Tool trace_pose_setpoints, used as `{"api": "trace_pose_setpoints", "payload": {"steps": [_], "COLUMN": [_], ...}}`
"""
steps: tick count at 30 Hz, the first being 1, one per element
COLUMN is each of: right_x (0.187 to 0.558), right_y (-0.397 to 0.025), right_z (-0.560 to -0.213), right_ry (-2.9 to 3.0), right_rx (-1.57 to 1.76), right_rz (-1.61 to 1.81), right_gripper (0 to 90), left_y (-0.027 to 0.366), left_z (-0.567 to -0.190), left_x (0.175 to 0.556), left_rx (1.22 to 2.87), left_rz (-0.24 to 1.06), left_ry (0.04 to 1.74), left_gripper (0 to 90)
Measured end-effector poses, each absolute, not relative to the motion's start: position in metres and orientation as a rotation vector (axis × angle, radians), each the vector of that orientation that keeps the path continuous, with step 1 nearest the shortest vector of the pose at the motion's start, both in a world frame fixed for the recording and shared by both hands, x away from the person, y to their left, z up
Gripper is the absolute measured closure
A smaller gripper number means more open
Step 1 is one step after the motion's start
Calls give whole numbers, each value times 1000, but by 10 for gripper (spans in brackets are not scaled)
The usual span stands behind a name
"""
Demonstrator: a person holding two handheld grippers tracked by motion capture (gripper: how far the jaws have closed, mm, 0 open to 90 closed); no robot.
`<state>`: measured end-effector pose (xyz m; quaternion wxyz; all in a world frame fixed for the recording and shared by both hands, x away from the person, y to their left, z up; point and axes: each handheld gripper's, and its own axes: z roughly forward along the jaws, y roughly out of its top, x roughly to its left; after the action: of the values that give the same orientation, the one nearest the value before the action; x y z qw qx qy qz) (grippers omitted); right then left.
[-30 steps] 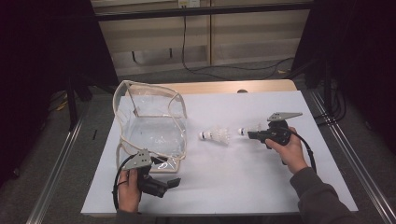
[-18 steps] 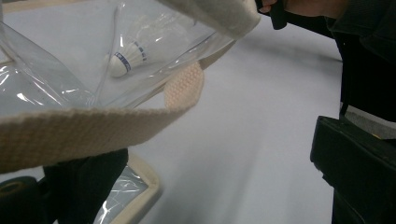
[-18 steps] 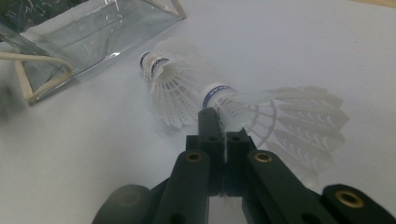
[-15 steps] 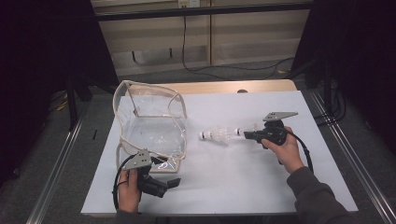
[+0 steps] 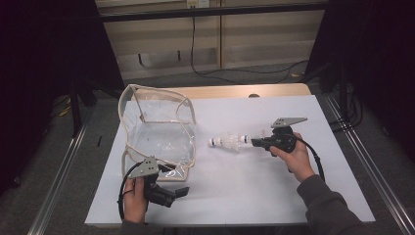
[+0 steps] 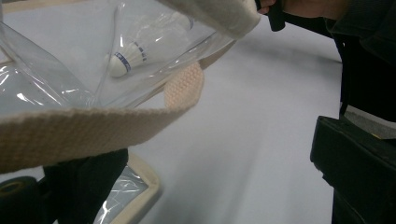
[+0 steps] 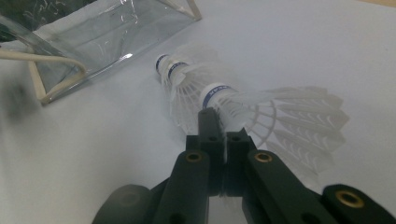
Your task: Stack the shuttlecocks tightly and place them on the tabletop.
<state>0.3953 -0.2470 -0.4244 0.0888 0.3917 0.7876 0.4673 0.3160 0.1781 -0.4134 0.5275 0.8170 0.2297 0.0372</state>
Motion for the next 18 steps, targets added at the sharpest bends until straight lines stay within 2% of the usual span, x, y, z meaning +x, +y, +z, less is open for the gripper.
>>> {"api": "trace_pose_setpoints", "payload": {"steps": [18], "right_x": [397], "right_y": [-240], "right_z": [-426], "right_ry": [2354], "right_rx": [1157], "right_rz": [1389], "right_gripper": [892], "left_y": [178], "left_z": [-413], "left_x": [316], "left_rx": [1954], "left_rz": [89], "left_ry": [548], "left_gripper": [42]}}
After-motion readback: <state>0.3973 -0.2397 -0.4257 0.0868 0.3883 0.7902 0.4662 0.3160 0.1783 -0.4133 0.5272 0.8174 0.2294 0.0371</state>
